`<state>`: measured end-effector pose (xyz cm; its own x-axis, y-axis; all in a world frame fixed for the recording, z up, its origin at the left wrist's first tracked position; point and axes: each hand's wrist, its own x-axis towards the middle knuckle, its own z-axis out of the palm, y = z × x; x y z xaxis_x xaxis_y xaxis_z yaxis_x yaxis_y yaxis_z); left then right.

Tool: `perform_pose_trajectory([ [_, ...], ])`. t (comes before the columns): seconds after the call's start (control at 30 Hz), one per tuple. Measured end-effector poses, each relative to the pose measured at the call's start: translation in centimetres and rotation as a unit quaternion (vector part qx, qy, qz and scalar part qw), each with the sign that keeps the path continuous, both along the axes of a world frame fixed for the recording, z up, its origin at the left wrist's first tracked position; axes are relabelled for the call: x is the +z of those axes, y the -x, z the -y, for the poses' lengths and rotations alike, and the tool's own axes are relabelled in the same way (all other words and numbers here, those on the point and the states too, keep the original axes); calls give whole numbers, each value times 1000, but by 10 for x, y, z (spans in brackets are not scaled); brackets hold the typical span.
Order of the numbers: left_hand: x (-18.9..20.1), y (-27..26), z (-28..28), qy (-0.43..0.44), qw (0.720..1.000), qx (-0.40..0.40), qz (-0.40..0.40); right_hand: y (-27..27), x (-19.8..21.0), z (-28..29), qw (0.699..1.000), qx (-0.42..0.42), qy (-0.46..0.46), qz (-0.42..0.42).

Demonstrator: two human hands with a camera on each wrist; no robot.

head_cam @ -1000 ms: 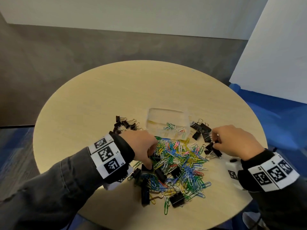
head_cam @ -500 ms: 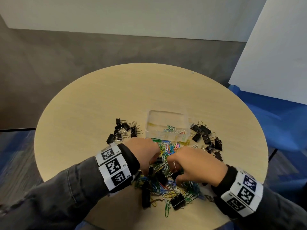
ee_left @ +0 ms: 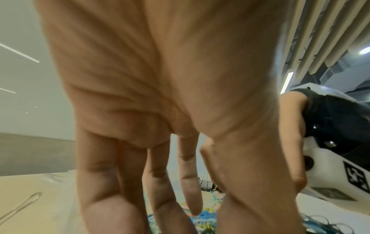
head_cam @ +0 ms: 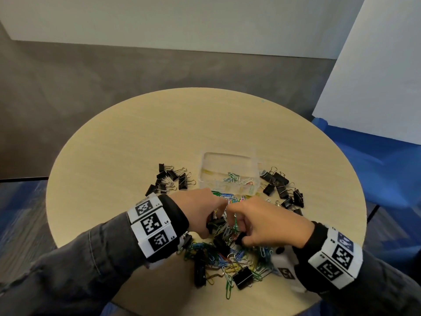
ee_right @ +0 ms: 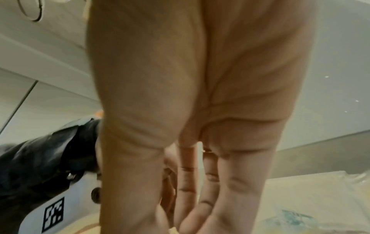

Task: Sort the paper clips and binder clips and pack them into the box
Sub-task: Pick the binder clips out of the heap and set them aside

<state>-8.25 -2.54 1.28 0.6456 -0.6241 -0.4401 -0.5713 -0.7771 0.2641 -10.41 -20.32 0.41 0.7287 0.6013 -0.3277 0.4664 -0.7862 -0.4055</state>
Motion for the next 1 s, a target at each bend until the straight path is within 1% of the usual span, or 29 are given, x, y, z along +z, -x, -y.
perform_pose_trajectory([
  [0.13,5,-6,-8,50,998,7,-31,-8,16,13,997,-49,-60,-12],
  [0.2,14,-9,-14,94,994,17,-45,-20,22,29,993,-89,-71,22],
  [0.27,24,-14,-21,138,989,30,-49,-34,27,49,987,-130,-48,80],
  [0.33,33,-17,-29,173,983,41,-54,-46,28,67,979,-168,-4,120],
  [0.4,39,-21,-37,193,978,52,-60,-54,22,80,972,-196,45,123],
  [0.47,42,-26,-45,197,977,71,-50,-58,13,88,968,-209,80,111],
  [0.53,40,-32,-54,181,978,98,-17,-60,5,91,968,-211,88,106],
  [0.6,34,-40,-62,140,982,125,13,-61,-1,91,967,-211,90,116],
  [0.7,19,-49,-70,71,986,150,33,-59,-6,90,955,-215,129,158],
  [0.77,10,-53,-72,38,986,157,51,-55,-2,84,955,-191,135,182],
  [0.8,6,-55,-73,22,985,160,59,-51,1,79,963,-171,113,174],
  [0.9,-4,-59,-74,-27,983,161,81,-32,12,52,991,-100,-6,91],
  [0.93,-6,-60,-74,-37,982,166,84,-27,13,41,994,-74,-29,72],
  [1.0,-9,-61,-74,-49,980,174,84,-21,9,22,998,-30,-41,47],
])
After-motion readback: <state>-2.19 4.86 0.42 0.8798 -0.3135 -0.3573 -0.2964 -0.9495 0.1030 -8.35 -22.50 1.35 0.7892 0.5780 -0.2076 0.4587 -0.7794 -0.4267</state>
